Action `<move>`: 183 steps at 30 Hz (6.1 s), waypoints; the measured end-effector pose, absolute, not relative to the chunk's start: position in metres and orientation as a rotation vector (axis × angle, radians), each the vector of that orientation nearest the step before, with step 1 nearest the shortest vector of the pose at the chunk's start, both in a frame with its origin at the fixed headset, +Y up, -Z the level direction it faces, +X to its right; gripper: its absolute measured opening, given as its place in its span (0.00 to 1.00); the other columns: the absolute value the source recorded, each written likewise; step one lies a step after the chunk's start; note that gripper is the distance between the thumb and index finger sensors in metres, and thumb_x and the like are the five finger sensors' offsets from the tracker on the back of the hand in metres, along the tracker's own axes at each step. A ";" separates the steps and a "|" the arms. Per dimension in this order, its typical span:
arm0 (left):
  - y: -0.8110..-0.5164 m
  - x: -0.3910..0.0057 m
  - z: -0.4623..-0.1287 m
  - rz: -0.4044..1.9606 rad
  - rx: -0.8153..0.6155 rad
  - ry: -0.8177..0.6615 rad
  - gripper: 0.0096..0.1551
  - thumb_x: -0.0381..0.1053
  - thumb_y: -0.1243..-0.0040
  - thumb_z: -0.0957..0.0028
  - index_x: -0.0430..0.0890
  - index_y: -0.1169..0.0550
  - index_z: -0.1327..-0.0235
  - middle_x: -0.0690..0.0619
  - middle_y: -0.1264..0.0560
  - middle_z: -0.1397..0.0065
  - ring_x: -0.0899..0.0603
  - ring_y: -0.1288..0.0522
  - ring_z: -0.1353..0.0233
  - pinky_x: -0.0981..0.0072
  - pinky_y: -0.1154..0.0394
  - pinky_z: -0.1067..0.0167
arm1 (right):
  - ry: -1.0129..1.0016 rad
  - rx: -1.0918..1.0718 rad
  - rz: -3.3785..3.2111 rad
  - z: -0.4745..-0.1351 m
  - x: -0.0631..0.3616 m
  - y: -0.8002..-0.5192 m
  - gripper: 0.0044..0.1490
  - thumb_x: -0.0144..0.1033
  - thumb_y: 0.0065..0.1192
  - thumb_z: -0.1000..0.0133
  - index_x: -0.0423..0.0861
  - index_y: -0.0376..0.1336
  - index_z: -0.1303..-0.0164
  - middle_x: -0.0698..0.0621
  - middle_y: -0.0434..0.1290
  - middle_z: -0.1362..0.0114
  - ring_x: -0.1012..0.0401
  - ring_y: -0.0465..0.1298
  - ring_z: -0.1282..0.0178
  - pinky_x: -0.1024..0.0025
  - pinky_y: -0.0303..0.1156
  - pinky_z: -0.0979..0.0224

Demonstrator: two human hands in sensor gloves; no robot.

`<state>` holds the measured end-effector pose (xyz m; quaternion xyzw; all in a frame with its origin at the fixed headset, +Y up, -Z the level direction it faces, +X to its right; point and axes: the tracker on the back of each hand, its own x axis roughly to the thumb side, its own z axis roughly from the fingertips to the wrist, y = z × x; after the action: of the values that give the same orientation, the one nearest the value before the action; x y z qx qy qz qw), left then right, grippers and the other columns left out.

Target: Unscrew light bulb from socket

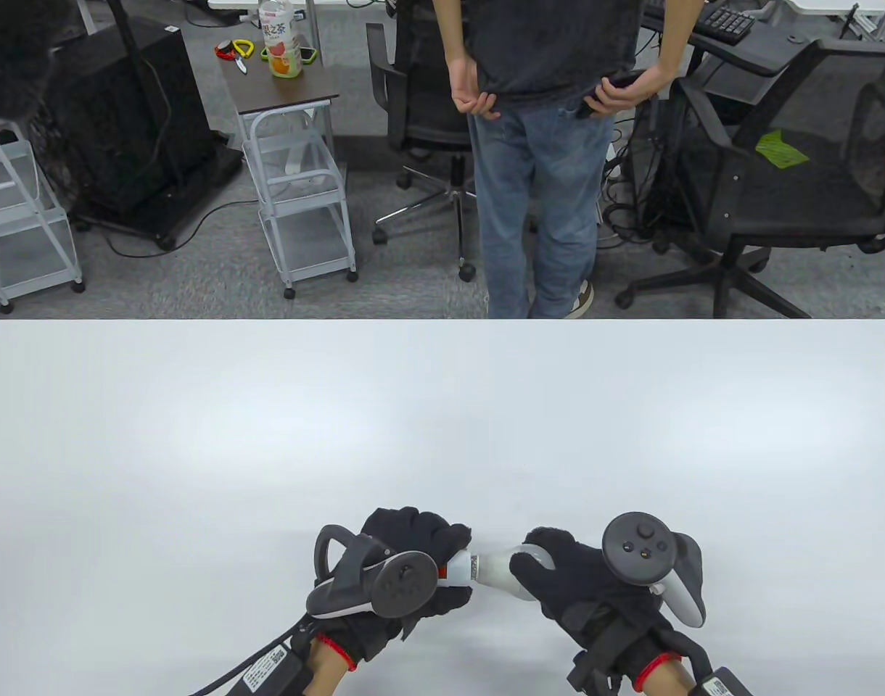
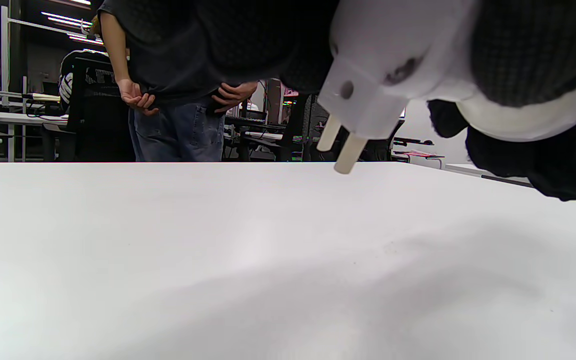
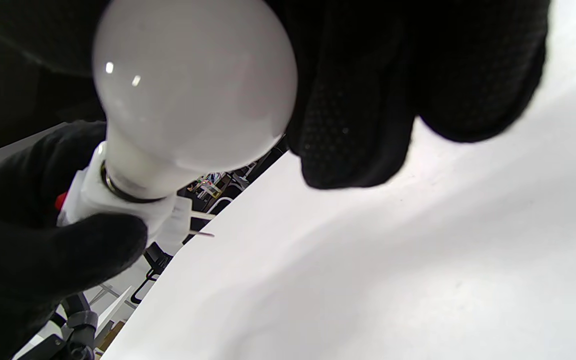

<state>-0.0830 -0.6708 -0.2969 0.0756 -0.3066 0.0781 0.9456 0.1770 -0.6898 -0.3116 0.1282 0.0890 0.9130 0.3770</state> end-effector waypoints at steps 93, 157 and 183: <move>-0.665 -0.084 -0.294 0.137 0.153 -0.612 0.45 0.67 0.23 0.60 0.49 0.22 0.30 0.47 0.22 0.31 0.37 0.20 0.41 0.36 0.33 0.29 | 0.262 0.408 2.299 -0.304 0.168 -0.685 0.55 0.63 0.65 0.50 0.38 0.47 0.30 0.38 0.67 0.28 0.52 0.81 0.41 0.45 0.76 0.38; -0.664 -0.083 -0.293 0.152 0.171 -0.632 0.45 0.67 0.23 0.61 0.49 0.23 0.30 0.48 0.22 0.31 0.37 0.21 0.40 0.36 0.33 0.29 | 0.291 0.263 2.248 -0.309 0.179 -0.691 0.55 0.74 0.53 0.51 0.37 0.60 0.34 0.42 0.81 0.45 0.59 0.86 0.61 0.53 0.82 0.52; -0.663 -0.087 -0.293 0.173 0.193 -0.624 0.45 0.67 0.23 0.61 0.50 0.22 0.30 0.48 0.22 0.31 0.38 0.20 0.40 0.36 0.33 0.29 | 0.254 0.271 2.168 -0.308 0.182 -0.691 0.63 0.80 0.50 0.53 0.38 0.52 0.27 0.33 0.71 0.30 0.46 0.82 0.43 0.41 0.76 0.40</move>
<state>-0.0869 -0.6626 -0.2933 0.0945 -0.3062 0.0851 0.9434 0.1818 -0.6914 -0.3076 0.1096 0.1031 0.8784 0.4537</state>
